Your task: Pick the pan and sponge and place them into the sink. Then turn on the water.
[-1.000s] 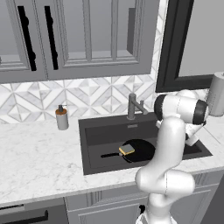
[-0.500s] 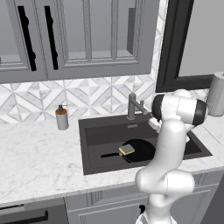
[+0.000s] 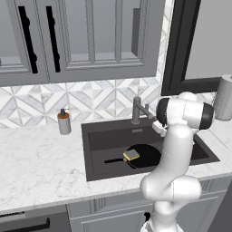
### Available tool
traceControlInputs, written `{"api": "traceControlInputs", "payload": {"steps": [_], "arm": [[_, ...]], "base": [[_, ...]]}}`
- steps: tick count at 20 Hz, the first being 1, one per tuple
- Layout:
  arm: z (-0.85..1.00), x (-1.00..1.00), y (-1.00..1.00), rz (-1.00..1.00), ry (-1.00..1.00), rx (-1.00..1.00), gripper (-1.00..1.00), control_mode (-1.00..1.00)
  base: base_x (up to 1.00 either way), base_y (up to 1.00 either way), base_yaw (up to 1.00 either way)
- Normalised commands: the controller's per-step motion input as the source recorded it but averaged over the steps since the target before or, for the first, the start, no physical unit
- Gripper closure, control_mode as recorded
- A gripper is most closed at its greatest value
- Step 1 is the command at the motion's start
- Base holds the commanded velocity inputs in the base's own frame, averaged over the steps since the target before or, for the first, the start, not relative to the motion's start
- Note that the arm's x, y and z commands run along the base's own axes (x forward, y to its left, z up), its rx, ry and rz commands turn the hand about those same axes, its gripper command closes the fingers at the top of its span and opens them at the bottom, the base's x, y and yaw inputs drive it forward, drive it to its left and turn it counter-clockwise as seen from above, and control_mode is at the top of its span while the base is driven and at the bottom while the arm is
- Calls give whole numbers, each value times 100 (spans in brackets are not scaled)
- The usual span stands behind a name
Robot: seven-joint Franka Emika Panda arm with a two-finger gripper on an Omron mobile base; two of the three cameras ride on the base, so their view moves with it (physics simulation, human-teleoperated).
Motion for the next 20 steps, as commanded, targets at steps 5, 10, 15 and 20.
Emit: {"api": "traceControlInputs", "payload": {"steps": [5,10,15,20], "arm": [[0,17,0,11,2,0,-100,-100],[0,31,0,9,1,0,-100,-100],[-1,40,0,9,11,2,-100,-100],[-6,44,0,7,14,0,-100,-100]], "base": [[0,0,0],[0,0,0],[0,0,0],[0,0,0]]}}
